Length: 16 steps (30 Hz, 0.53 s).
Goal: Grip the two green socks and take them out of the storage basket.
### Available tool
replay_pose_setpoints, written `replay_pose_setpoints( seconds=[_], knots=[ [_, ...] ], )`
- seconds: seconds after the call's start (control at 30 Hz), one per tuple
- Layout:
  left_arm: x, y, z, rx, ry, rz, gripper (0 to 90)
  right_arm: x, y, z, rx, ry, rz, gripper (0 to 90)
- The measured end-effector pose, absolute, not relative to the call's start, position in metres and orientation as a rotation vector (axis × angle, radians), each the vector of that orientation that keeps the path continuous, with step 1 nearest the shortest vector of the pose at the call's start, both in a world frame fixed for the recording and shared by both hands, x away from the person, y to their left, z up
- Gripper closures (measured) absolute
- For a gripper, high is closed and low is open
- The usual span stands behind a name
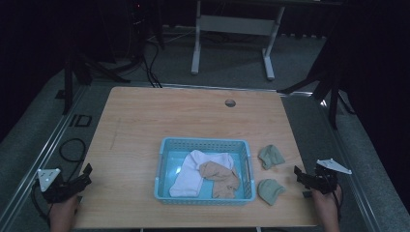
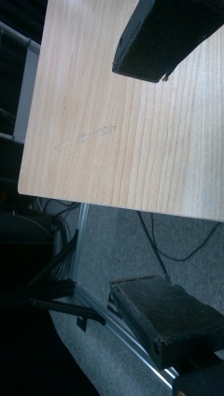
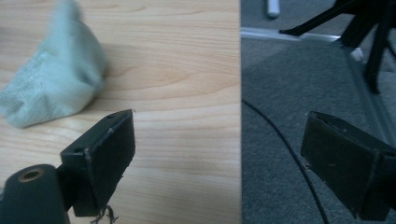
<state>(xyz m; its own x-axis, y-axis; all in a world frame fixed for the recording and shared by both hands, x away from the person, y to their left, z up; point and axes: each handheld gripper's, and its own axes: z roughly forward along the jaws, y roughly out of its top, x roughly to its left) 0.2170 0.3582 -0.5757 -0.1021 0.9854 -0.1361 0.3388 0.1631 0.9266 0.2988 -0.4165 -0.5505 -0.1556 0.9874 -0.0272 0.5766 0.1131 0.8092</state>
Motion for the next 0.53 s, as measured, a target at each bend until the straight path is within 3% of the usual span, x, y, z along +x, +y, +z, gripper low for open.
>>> replay_pose_setpoints(
  seconds=[0.53],
  knots=[
    [0.217,0.358,-0.576,1.309,1.588,0.957,0.7,0.287,-0.415,-0.562,1.45,1.646,0.961,9.9]
  ],
)
